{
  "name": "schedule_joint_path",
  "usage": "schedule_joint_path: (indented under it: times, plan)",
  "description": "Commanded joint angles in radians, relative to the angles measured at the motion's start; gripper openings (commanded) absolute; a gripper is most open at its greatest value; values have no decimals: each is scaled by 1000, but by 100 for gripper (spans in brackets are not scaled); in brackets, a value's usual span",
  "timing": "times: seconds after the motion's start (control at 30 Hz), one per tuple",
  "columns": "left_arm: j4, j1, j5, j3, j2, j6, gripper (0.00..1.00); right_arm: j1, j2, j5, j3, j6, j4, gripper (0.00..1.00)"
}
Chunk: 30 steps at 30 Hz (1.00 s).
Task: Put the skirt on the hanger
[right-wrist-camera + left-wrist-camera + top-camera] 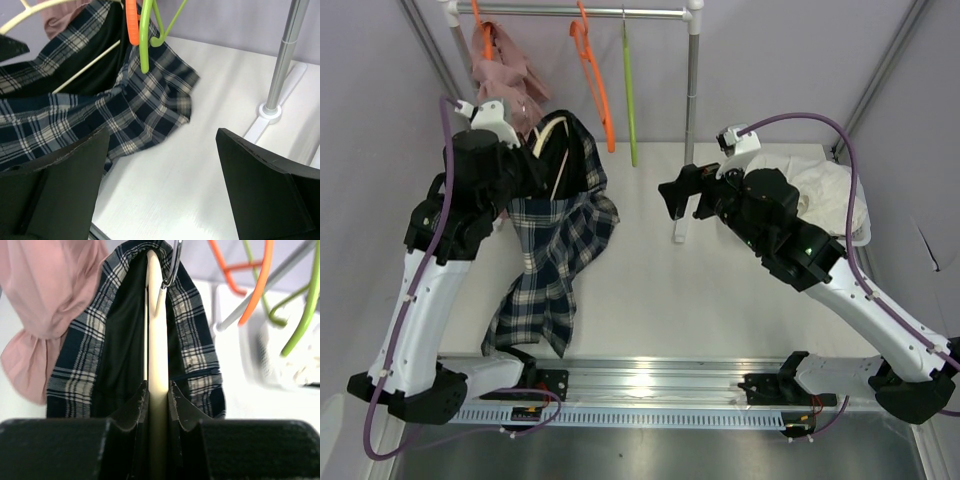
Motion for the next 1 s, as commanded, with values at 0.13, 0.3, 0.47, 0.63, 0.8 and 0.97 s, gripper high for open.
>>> schedule_joint_path:
  times: [0.13,0.3,0.47,0.63,0.8,0.97]
  plan:
    - [302,12,53,42,3,-154,0,-10,-15,8,53,-19,-2,94]
    - [418,12,36,5,-2,-211,0,-14,-24,16,53,-24,-9,93]
    - [446,12,1,23,32,-211,0,-18,-30,19,50,-24,-15,93]
    - [448,12,-57,32,52,-172,0,-25,-37,24,45,-27,-23,94]
    - [448,12,-152,40,43,-129,0,-33,-40,16,40,-30,-26,94]
    - [472,12,-179,44,32,-68,0,-41,-43,15,30,-32,-20,94]
